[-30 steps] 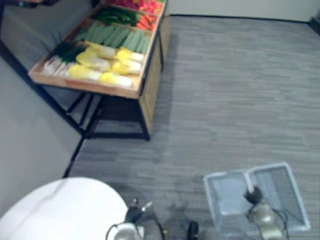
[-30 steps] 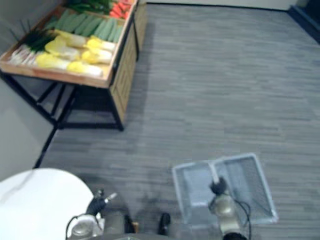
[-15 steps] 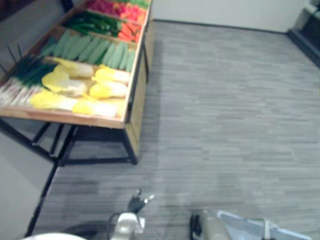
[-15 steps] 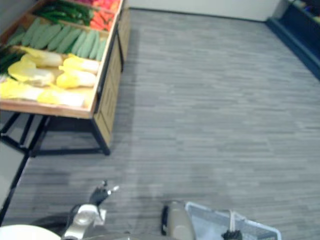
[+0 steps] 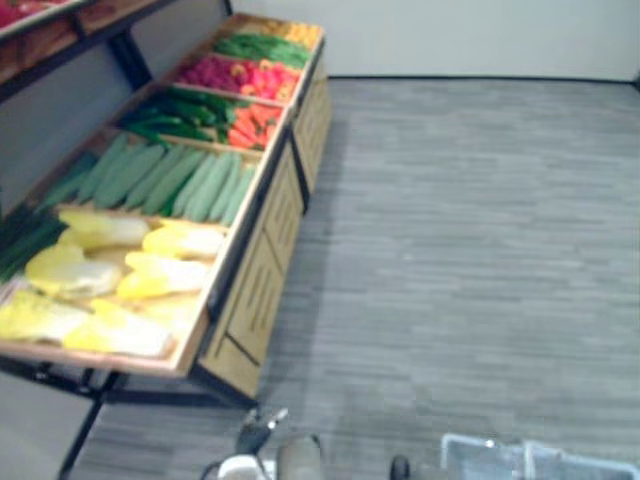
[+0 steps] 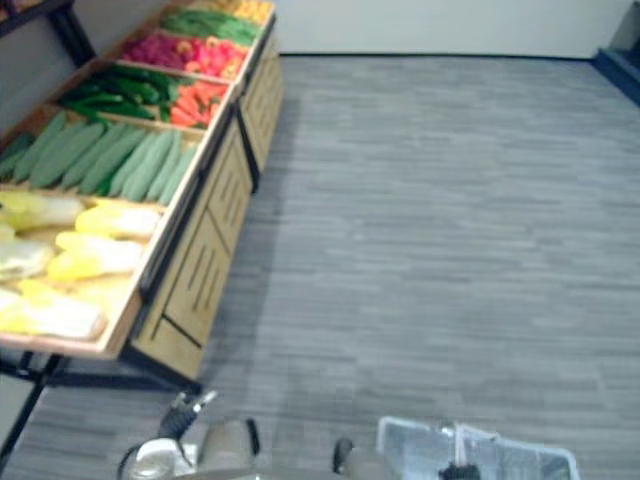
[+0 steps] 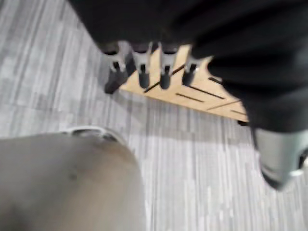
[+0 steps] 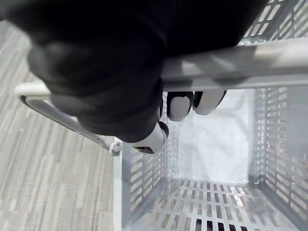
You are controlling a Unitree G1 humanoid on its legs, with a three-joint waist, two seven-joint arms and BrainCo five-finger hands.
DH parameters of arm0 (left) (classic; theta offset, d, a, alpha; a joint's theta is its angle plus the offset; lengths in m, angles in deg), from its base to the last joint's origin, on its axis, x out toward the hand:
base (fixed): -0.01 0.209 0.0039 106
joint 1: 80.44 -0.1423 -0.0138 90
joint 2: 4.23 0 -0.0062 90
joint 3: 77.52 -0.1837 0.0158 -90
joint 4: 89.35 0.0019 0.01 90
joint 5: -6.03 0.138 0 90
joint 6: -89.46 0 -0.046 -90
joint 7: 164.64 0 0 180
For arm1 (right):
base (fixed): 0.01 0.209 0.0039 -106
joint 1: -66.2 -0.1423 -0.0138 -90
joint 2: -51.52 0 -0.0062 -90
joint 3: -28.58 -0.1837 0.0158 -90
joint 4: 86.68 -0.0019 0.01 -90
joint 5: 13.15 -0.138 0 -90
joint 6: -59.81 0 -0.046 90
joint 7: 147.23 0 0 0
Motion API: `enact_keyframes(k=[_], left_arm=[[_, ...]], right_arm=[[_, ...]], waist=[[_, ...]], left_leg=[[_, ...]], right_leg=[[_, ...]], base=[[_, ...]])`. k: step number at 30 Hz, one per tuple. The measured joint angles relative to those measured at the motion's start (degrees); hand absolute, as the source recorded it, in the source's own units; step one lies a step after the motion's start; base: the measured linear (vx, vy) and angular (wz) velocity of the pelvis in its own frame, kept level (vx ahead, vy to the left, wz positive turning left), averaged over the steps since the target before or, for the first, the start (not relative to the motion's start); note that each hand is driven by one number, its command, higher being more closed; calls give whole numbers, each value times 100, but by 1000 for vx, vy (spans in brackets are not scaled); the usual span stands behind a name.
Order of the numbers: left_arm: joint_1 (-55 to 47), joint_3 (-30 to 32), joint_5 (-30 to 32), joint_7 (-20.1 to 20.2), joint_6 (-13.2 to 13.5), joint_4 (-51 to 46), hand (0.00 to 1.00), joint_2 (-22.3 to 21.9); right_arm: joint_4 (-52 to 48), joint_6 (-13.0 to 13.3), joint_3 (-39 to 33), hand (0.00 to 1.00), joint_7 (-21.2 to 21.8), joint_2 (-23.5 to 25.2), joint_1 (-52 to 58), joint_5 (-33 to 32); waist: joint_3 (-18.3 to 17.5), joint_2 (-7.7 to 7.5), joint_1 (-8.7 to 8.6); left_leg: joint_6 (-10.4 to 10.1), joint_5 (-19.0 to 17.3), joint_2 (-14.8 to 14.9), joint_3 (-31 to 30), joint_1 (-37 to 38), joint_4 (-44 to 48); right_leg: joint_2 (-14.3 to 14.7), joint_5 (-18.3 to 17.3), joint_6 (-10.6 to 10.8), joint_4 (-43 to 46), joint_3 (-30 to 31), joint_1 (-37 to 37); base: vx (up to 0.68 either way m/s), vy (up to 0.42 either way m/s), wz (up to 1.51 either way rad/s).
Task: Pick vegetable in the basket
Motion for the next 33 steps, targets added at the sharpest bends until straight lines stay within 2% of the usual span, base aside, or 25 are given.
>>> enact_keyframes(k=[1,2,3,4,5,6,7,8,9,11,13,15,16,17,18,20,21,22,23,24,25,27,28,30,33], left_arm=[[23,-6,3,1,-4,17,0,-18],[46,-7,2,0,-8,48,0,-33],[26,12,2,1,-11,39,0,-69],[17,38,3,2,-14,51,0,-90],[-17,97,-4,-7,-26,126,0,-111],[89,152,1,10,-80,264,0,33],[92,148,0,8,-94,298,0,71],[100,166,1,-7,-107,320,0,128],[94,151,-1,-25,-160,389,0,140],[21,124,-1,-48,-225,437,0,103],[5,24,-2,-87,-226,433,0,101],[132,-10,-3,-96,-219,396,0,103],[295,19,-4,-123,-204,366,0,111],[331,41,-4,-130,-204,374,0,113],[442,103,-5,-147,-207,375,0,173],[401,303,-4,-190,-206,352,0,248],[352,581,-8,-210,-207,245,0,339],[364,752,-141,-226,-211,251,0,179],[364,759,-186,-219,-210,249,0,134],[452,849,-230,-219,-212,208,0,58],[549,1013,-306,-315,-212,77,0,2],[700,1056,-454,-458,-208,-158,0,60],[812,1064,-455,-578,-204,-333,0,106],[1028,1139,-454,-690,-198,-617,0,207],[1304,1276,-454,-1075,-178,-1196,0,433]], right_arm=[[-19,13,-6,100,9,-83,-15,1],[-20,13,-7,100,16,-127,-14,1],[-27,11,-104,100,63,-189,-41,7],[-26,11,-159,100,84,-209,-47,35],[5,11,-150,100,112,-260,-74,205],[45,9,-120,100,114,-145,-184,273],[46,11,-106,100,114,-138,-216,339],[49,14,-76,100,123,-119,-250,430],[84,2,-29,100,133,-119,-334,452],[71,15,52,100,113,-159,-334,455],[69,73,61,100,126,-169,-315,458],[71,178,-54,100,158,-165,-255,449],[93,191,-243,100,167,-157,-196,443],[108,189,-276,100,161,-150,-197,441],[192,188,-421,100,147,-143,-186,439],[286,162,-425,100,155,-55,-144,445],[291,133,-390,100,173,82,-86,442],[282,88,-434,100,118,88,-69,437],[257,91,-428,100,121,61,-50,435],[220,103,-417,100,119,28,-27,403],[184,134,-401,100,96,19,1,361],[182,179,-382,100,101,-4,-3,354],[179,197,-409,100,99,-8,9,336],[187,225,-495,100,101,11,24,316],[161,257,-632,100,97,78,215,303]], waist=[[-10,-13,-13],[-20,-28,-18],[-30,-26,1],[-47,-23,10],[-77,-2,103],[-118,-267,81],[-129,-359,86],[-120,-476,65],[-112,-469,-12],[-54,-334,-59],[-24,-203,-66],[-23,-96,-118],[-37,-125,-146],[-33,-158,-134],[-37,-237,-123],[-106,-368,-68],[-193,-491,-26],[-199,-248,-58],[-245,-141,-81],[-267,-5,-221],[-270,59,-242],[-273,95,-223],[-285,133,-264],[-302,167,-369],[-320,143,-379]], left_leg=[[168,133,-173,879,65,-1050],[316,242,-297,1326,143,-1531],[718,422,-606,1907,240,-2178],[900,506,-683,1989,321,-2360],[1739,410,-883,1949,512,-2613],[1792,344,-1215,1678,682,-2690],[1753,259,-1369,1486,786,-2768],[1704,148,-1552,1126,1008,-2813],[1650,38,-1619,688,1286,-2818],[1523,-41,-1604,102,1842,-2967],[1405,-19,-1491,-575,2212,-3135],[1183,29,-1348,-1568,2231,-3140],[863,-102,-1320,-2270,2171,-3142],[825,-120,-1337,-2428,2153,-3130],[617,-244,-1332,-2940,2101,-3009],[247,-558,-1231,-3509,2041,-2740],[0,-782,-1115,-3777,1997,-2506],[-71,-751,-669,-3525,1910,-2291],[-39,-608,-487,-3194,1764,-2185],[27,-243,-161,-2310,1467,-2012],[-49,36,96,-1181,1401,-2042],[-120,240,226,45,1607,-2367],[-127,427,142,473,1854,-2884],[-324,860,-3,458,2127,-3679],[-283,1094,-122,216,2216,-4040]], right_leg=[[-7,-97,48,-149,-242,251],[-6,-174,105,-205,-382,392],[27,-383,262,-144,-657,606],[29,-584,367,56,-767,639],[-18,-1095,559,1006,-919,513],[-489,-1357,739,2451,-1105,144],[-694,-1220,930,3363,-1140,-159],[-1028,-661,1058,4865,-997,-713],[-1207,-703,984,5688,-933,-1019],[-1325,-837,757,5811,-943,-1249],[-1234,-935,609,5005,-663,-1535],[-1019,-875,694,3101,189,-1760],[-1028,-717,874,1895,1034,-1818],[-1063,-684,896,1695,1226,-1825],[-1158,-592,995,1175,1722,-1823],[-1210,-485,986,1011,1861,-1795],[-1153,-1,1275,1333,1755,-1801],[-945,-114,1031,1613,1245,-1732],[-920,-151,966,1561,965,-1640],[-881,-139,881,1362,499,-1423],[-839,-74,776,1140,155,-1246],[-746,25,611,861,-218,-1030],[-662,46,543,719,-435,-902],[-583,33,508,601,-716,-735],[-570,50,484,426,-954,-555]], base=[[726,-63,79],[664,-25,105],[521,-4,86],[617,37,84],[585,72,102],[575,81,110],[553,64,147],[587,21,163],[608,-7,172],[628,-90,165],[570,-201,185],[553,-420,256],[430,-400,227],[402,-483,239],[305,-466,170],[372,-707,185],[342,-808,185],[290,-678,173],[248,-526,185],[199,-474,178],[219,-544,161],[117,-297,95],[109,-209,80],[54,-132,73],[-1,-38,42]])
